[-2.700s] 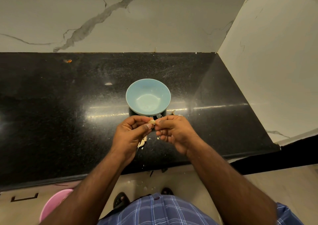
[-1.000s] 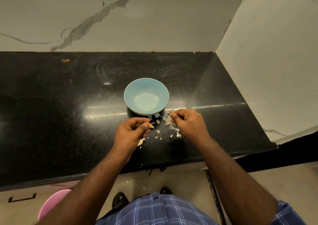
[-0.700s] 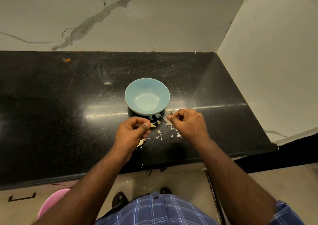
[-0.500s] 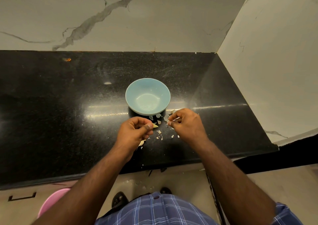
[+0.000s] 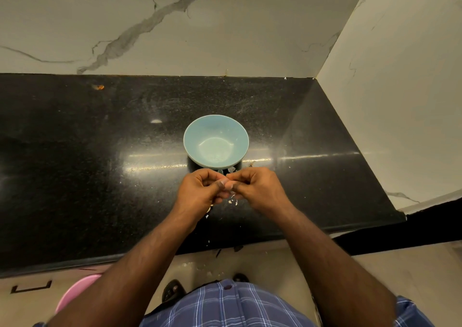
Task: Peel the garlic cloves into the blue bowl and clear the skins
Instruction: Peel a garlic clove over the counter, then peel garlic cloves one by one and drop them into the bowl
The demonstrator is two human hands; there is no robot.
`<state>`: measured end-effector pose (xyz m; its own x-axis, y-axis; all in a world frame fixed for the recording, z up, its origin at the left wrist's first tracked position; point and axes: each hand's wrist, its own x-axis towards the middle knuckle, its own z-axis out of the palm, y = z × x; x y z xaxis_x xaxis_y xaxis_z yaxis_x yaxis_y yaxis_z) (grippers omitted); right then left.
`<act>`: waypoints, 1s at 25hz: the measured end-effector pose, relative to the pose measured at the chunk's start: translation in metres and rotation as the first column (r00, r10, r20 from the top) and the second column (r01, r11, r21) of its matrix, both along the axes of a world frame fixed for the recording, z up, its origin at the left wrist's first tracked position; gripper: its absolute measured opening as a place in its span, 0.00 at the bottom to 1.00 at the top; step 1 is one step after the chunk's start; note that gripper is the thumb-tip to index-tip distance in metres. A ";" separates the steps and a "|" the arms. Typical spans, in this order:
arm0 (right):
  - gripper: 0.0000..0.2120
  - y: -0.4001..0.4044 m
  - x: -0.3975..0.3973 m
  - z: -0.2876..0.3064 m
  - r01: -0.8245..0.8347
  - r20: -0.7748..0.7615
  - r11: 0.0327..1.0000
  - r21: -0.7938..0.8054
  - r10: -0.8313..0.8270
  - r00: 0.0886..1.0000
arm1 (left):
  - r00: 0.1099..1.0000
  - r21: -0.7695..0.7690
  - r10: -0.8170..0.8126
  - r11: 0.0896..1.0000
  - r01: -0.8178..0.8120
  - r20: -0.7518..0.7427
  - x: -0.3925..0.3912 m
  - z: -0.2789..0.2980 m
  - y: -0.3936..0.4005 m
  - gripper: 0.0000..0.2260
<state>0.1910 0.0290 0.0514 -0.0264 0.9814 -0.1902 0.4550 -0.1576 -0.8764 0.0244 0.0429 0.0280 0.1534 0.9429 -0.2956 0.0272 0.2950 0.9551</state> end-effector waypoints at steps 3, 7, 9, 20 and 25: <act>0.11 0.007 0.004 -0.002 0.118 0.067 0.993 0.026 -0.120 0.991 | 0.982 0.091 -0.015 0.995 0.033 -0.190 -0.005 -0.008 0.005 0.07; 0.10 0.017 0.007 0.002 0.206 0.044 0.976 -0.068 -0.203 0.978 | 0.895 0.216 -0.063 0.961 0.174 -0.442 -0.015 -0.007 0.006 0.16; 0.07 0.017 0.008 0.002 0.190 0.056 0.980 -0.065 -0.187 0.981 | 0.901 0.212 -0.061 0.963 0.166 -0.429 -0.020 -0.005 0.006 0.17; 0.05 0.033 0.006 0.010 0.271 0.043 0.962 0.034 -0.272 0.961 | 0.897 0.138 -0.006 0.988 0.075 -0.442 -0.051 -0.020 0.012 0.07; 0.13 0.055 -0.004 0.013 0.255 0.043 0.967 0.006 -0.255 0.966 | 0.903 0.107 0.005 0.993 0.045 -0.429 -0.061 -0.031 0.005 0.08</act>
